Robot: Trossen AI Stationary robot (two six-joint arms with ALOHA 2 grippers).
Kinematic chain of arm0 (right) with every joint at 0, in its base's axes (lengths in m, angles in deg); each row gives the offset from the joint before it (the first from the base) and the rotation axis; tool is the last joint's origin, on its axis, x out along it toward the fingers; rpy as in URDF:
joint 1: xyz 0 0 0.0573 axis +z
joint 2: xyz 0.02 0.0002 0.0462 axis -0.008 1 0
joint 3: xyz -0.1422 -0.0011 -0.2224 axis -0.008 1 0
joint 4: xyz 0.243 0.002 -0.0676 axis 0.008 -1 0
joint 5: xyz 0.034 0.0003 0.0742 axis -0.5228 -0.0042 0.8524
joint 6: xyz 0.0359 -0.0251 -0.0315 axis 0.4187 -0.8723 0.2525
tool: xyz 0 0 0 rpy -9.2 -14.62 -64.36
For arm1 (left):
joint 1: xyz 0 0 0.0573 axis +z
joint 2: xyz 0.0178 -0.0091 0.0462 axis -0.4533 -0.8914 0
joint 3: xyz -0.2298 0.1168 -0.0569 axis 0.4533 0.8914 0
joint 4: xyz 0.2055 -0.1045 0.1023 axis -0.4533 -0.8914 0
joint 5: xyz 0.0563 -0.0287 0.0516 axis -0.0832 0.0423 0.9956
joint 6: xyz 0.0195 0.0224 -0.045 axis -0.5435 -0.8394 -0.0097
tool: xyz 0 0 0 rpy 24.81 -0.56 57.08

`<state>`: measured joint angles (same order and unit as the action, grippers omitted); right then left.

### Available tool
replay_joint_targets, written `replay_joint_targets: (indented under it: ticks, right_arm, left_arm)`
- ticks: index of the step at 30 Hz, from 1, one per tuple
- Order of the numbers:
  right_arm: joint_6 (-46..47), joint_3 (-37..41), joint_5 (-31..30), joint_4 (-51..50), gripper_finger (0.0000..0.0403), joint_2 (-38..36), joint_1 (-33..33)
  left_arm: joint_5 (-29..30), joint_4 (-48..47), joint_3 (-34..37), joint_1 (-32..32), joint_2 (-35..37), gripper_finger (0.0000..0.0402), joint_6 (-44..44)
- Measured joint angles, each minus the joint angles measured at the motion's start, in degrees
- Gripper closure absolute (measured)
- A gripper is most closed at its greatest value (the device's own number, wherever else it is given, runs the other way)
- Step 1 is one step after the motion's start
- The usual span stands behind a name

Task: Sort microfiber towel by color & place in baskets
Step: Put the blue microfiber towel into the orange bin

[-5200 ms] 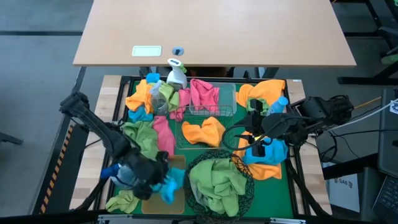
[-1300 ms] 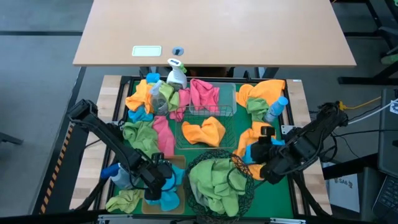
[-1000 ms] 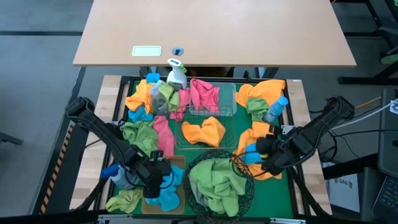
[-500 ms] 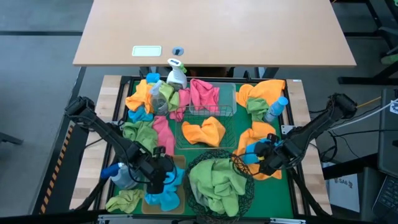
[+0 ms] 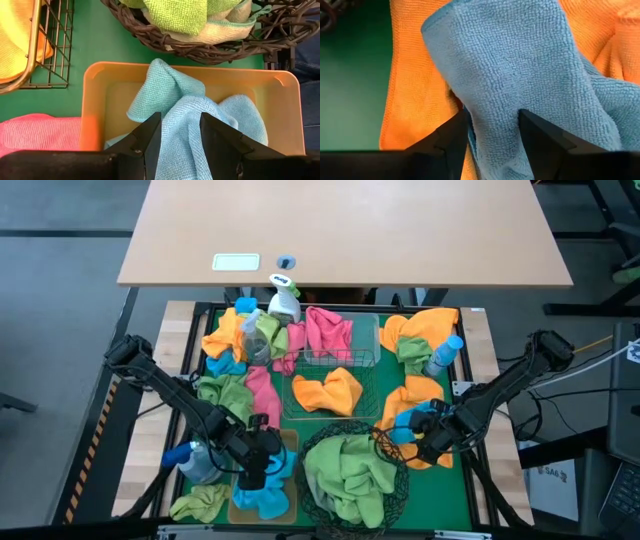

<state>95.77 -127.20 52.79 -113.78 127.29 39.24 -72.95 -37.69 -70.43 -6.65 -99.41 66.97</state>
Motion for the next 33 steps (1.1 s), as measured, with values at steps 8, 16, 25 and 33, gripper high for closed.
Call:
replay_joint_targets:
  ticks: [8,16,25,33]
  right_arm:
    - [-0.09,-0.02,0.20,-0.02,0.0384,0.00,0.00]
    - [-0.11,-2.10,1.95,-1.10,0.0390,0.00,0.00]
    - [-1.93,-20.29,-2.32,-16.48,0.0396,0.00,0.02]
    - [-7.23,-35.91,-14.75,-20.82,0.0396,0.00,0.02]
  left_arm:
    - [0.50,0.04,0.00,0.00,0.00,0.0273,0.00]
    - [2.00,3.21,0.00,0.00,0.00,0.0273,-0.02]
    - [4.42,15.69,0.00,1.11,0.00,0.0273,-9.88]
    - [11.86,28.73,0.00,3.56,0.00,0.0273,-23.77]
